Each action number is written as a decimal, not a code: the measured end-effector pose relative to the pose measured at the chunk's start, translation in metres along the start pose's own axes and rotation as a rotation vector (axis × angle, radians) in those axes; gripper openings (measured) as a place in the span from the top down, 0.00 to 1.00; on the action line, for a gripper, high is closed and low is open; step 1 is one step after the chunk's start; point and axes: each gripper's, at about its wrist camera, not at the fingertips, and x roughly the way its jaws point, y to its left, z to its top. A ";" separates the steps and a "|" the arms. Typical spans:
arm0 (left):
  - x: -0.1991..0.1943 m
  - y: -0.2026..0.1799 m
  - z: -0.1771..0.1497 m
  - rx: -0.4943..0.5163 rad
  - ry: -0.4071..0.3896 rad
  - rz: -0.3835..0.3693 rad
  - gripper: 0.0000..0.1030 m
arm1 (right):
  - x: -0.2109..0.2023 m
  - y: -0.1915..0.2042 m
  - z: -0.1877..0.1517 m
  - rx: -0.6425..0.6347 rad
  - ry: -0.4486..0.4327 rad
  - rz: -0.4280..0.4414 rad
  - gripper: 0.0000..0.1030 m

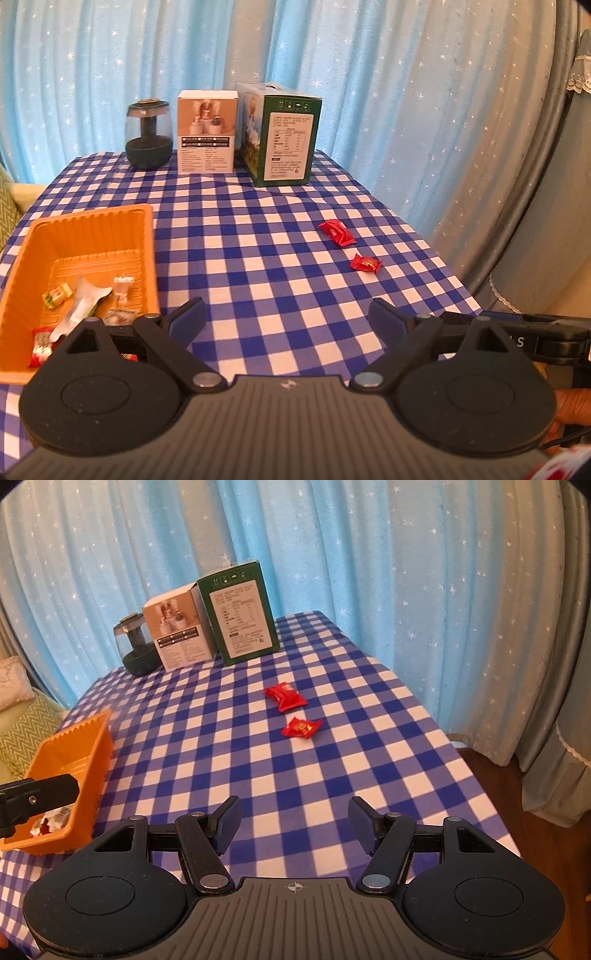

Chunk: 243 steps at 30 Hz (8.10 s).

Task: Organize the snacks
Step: 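Move both open tools back toward the two small red candies, then grasp the red candy with the right tool while the left grasps the other red candy, then carry both held red candies over to the orange tray, then lower both red candies into the orange tray and open both tools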

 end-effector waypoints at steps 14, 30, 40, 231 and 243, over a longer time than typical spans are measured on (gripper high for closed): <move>0.075 -0.014 0.023 0.047 0.053 -0.013 0.13 | 0.059 -0.020 0.040 -0.160 -0.012 0.059 0.38; 0.152 -0.019 0.032 0.055 0.100 -0.042 0.13 | 0.165 -0.028 0.055 -0.528 0.005 0.177 0.49; 0.177 -0.025 0.030 0.060 0.120 -0.058 0.13 | 0.216 -0.026 0.058 -0.638 0.088 0.232 0.67; -0.060 0.196 -0.004 -0.129 0.030 0.248 0.76 | 0.069 0.265 -0.007 -0.375 0.054 0.375 0.78; -0.039 0.208 0.005 -0.129 0.047 0.233 0.76 | 0.087 0.272 0.006 -0.366 0.063 0.378 0.78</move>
